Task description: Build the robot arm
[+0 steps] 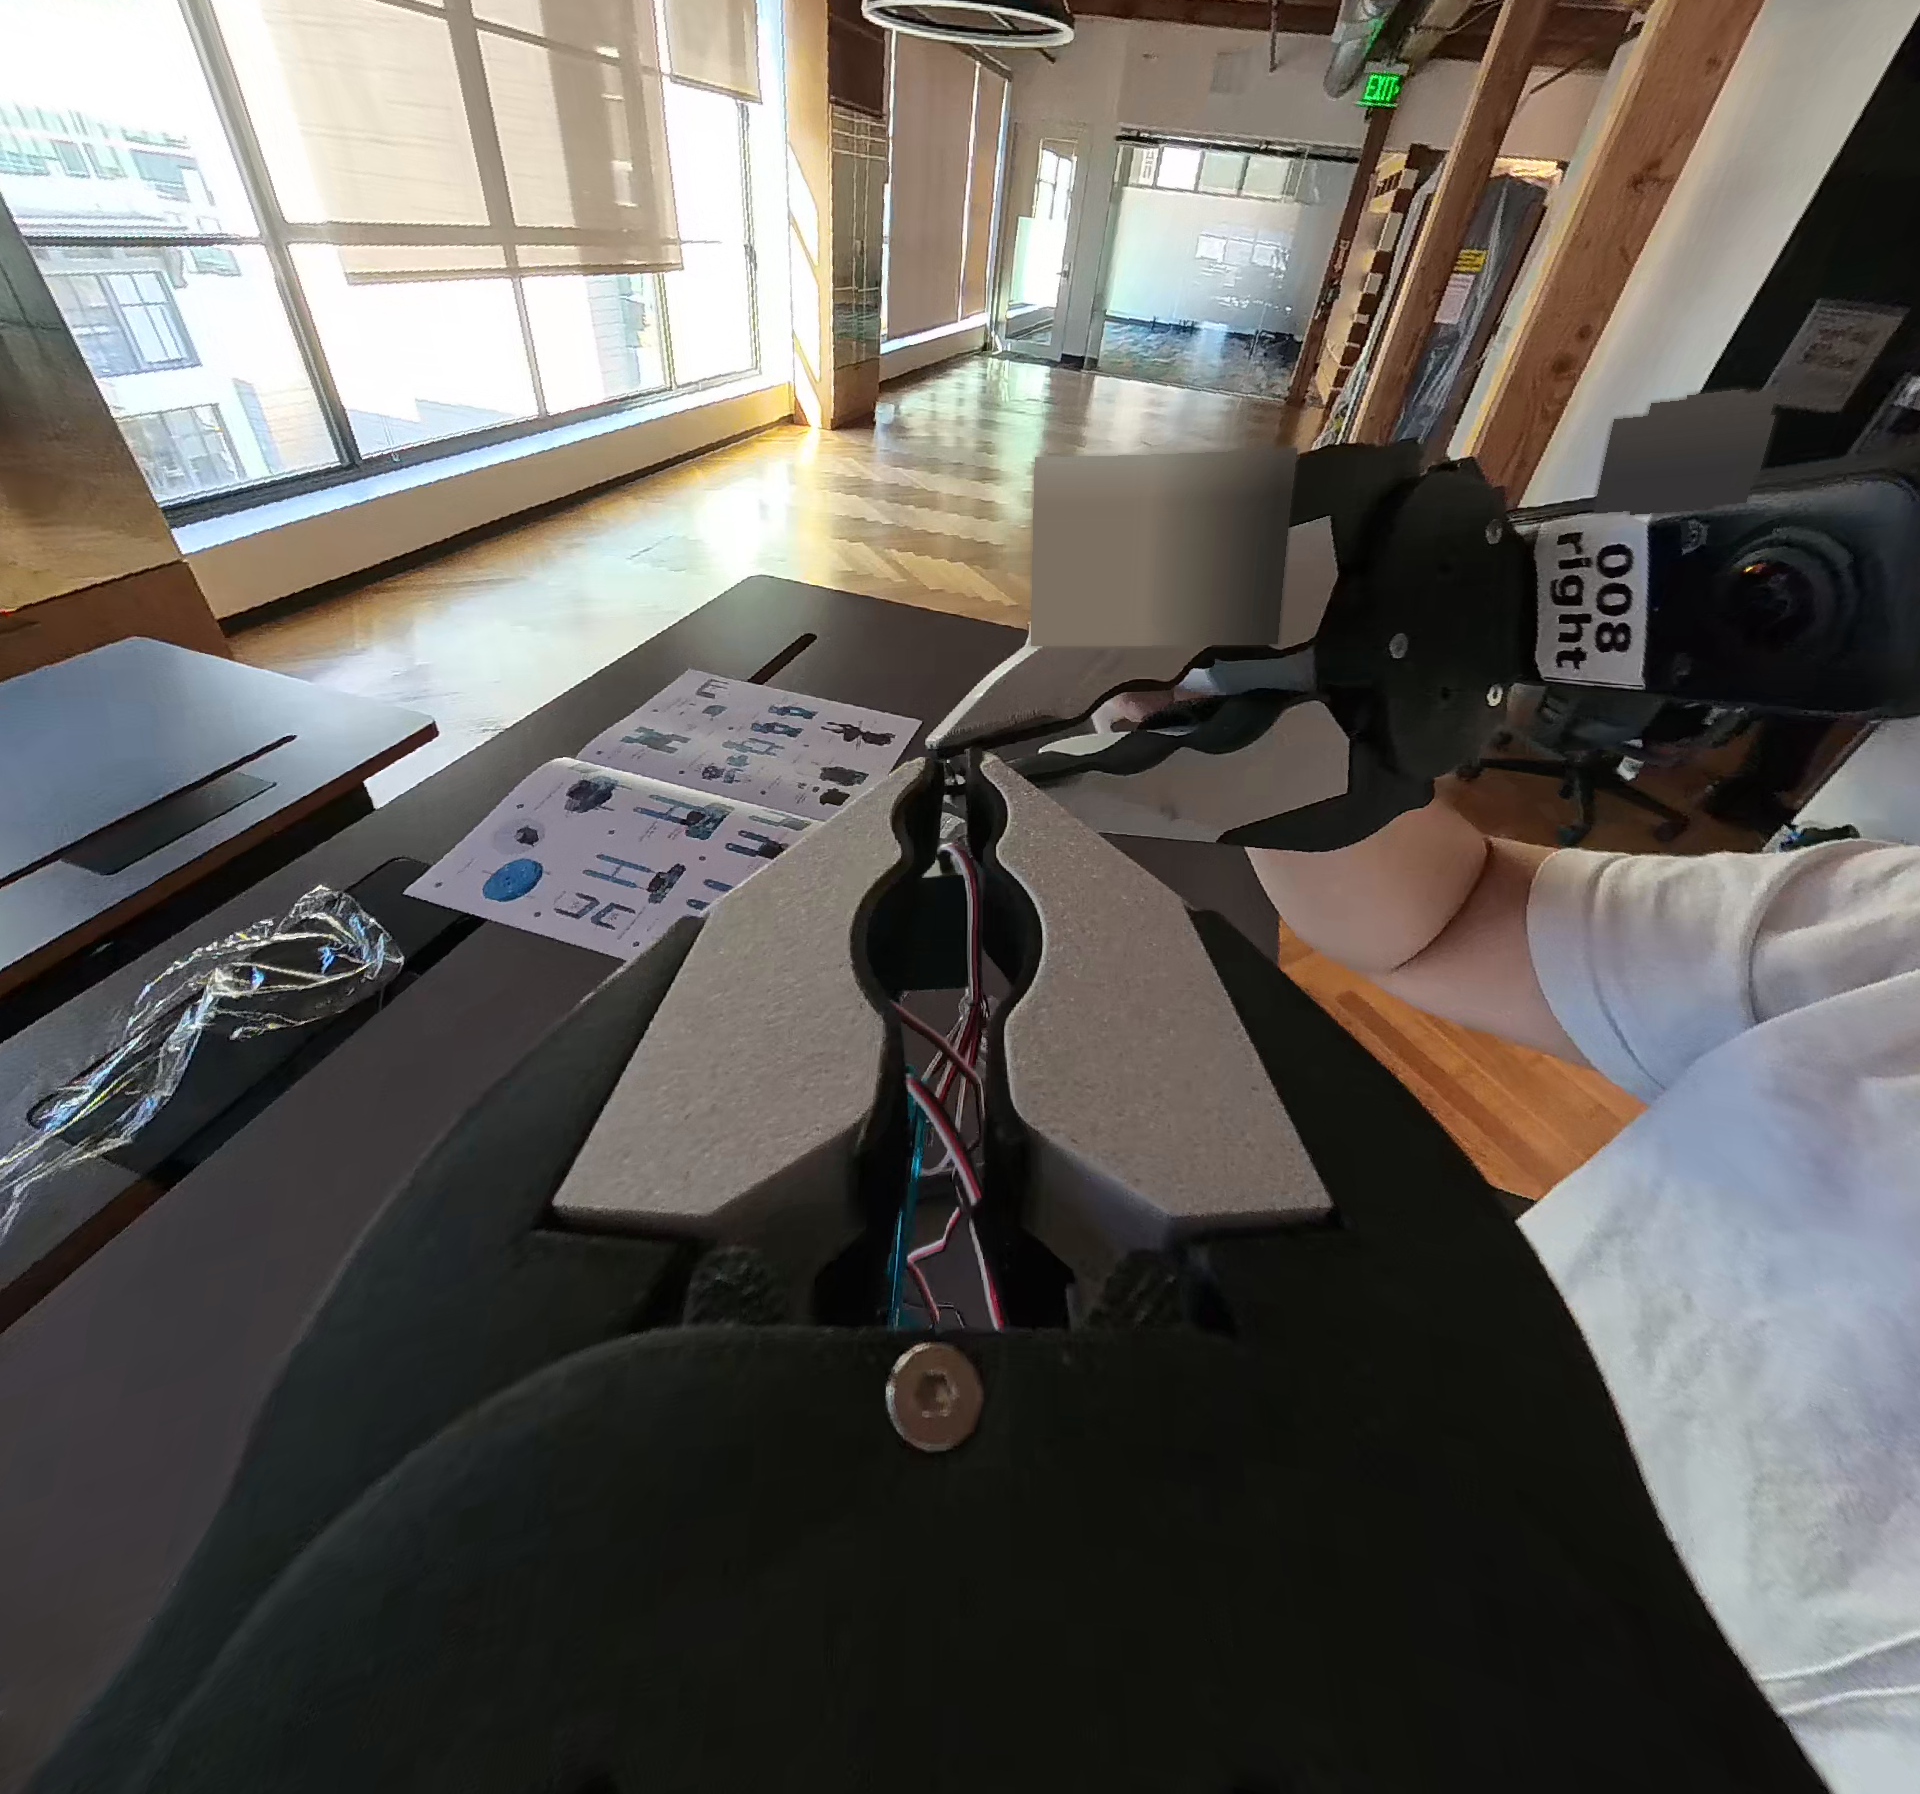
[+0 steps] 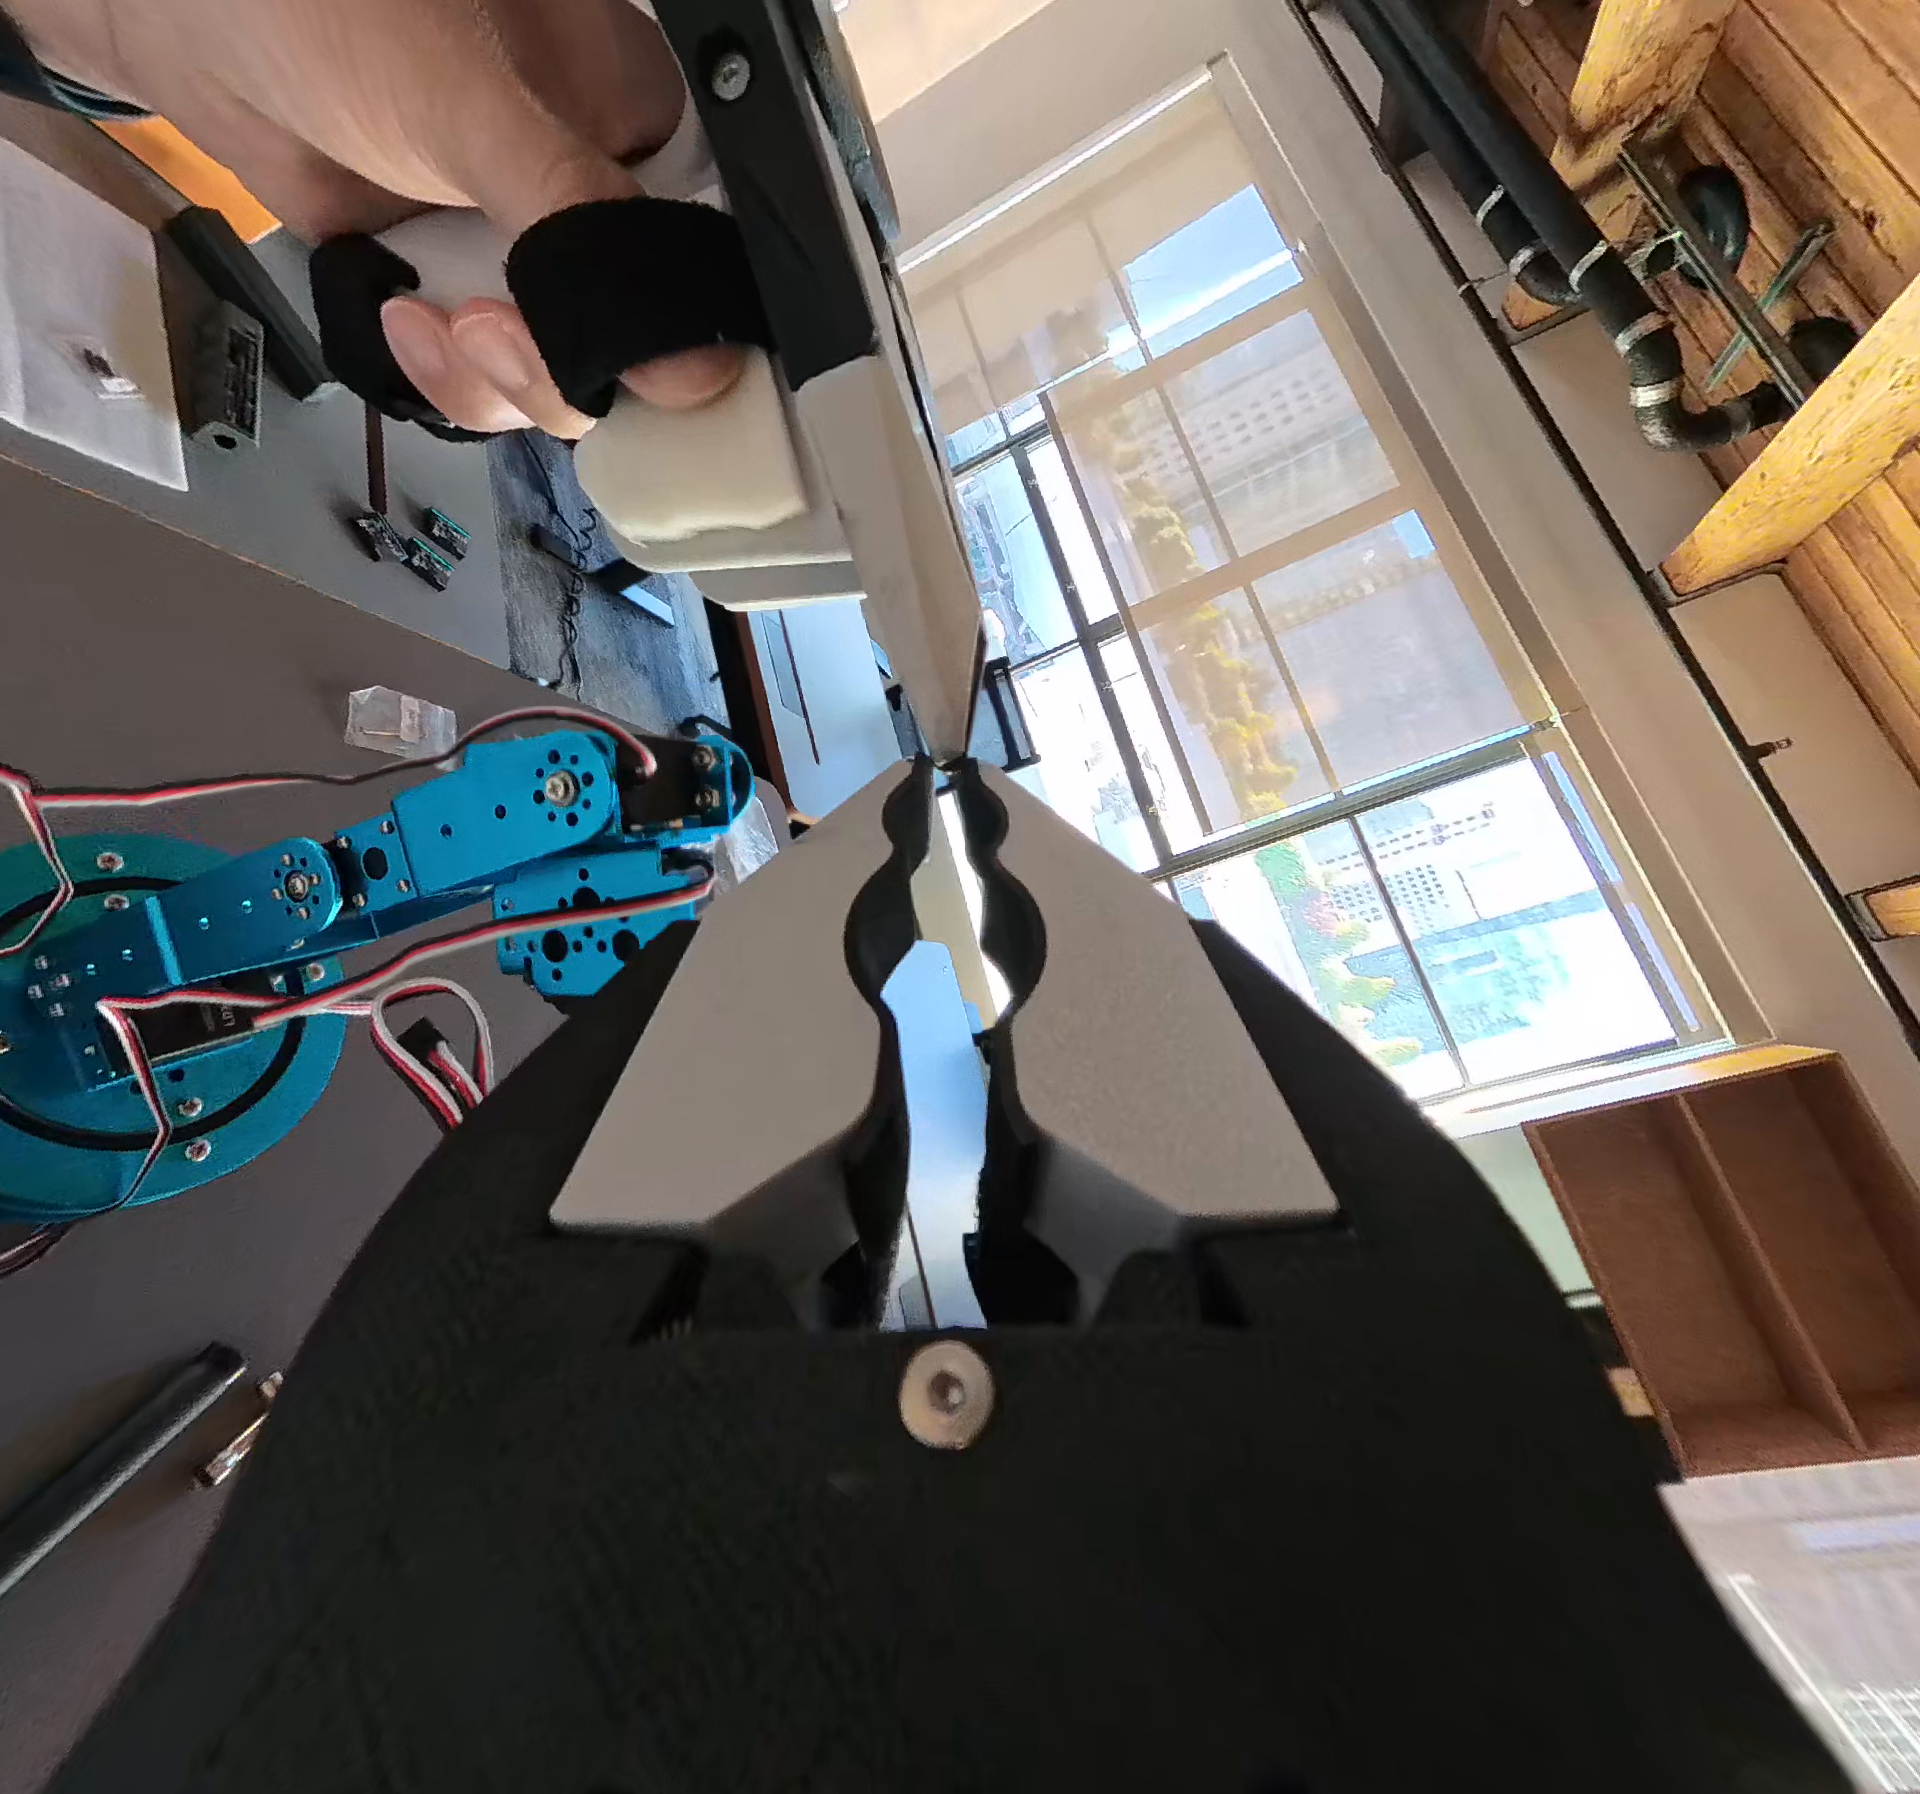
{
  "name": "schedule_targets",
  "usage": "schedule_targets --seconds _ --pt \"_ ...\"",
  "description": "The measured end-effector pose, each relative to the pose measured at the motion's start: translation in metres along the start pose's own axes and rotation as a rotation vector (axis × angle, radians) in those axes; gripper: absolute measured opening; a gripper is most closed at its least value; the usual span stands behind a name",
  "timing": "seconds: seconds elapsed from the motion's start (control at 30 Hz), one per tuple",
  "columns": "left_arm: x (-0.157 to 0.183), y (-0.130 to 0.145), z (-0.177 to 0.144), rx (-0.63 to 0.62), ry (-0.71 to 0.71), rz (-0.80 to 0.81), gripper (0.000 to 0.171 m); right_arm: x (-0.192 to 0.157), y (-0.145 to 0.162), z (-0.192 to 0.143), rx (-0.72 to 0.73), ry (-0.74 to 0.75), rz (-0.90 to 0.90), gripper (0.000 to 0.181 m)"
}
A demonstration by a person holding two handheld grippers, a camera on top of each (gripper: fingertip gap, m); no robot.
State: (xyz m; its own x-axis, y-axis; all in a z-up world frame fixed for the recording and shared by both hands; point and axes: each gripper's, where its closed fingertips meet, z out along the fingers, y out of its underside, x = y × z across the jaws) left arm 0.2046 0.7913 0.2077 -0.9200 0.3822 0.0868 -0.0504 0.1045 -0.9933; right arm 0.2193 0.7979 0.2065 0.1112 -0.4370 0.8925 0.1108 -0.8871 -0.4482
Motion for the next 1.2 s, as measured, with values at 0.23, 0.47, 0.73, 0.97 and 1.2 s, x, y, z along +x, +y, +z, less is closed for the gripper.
schedule_targets --seconds 0.23,0.47,0.73,0.97,1.2 --pt "0.012 -0.003 0.012 -0.002 0.021 0.012 0.002 0.004 0.002 -0.018 0.066 -0.017 0.054 0.003" --pt "0.038 0.006 0.003 0.022 0.031 -0.021 0.040 -0.032 0.014 -0.065 0.082 -0.156 0.260 0.003" --pt "0.049 0.075 -0.063 0.045 -0.178 -0.155 0.040 -0.257 0.089 -0.112 -0.284 -0.779 0.740 0.004" --pt "0.057 0.184 -0.067 -0.125 -0.311 -0.372 0.030 -0.301 0.102 -0.103 -0.291 -0.755 0.659 0.004" --pt "0.087 0.253 -0.007 -0.006 -0.113 -0.707 0.009 -0.268 0.064 -0.090 -0.149 -0.649 0.455 0.004"
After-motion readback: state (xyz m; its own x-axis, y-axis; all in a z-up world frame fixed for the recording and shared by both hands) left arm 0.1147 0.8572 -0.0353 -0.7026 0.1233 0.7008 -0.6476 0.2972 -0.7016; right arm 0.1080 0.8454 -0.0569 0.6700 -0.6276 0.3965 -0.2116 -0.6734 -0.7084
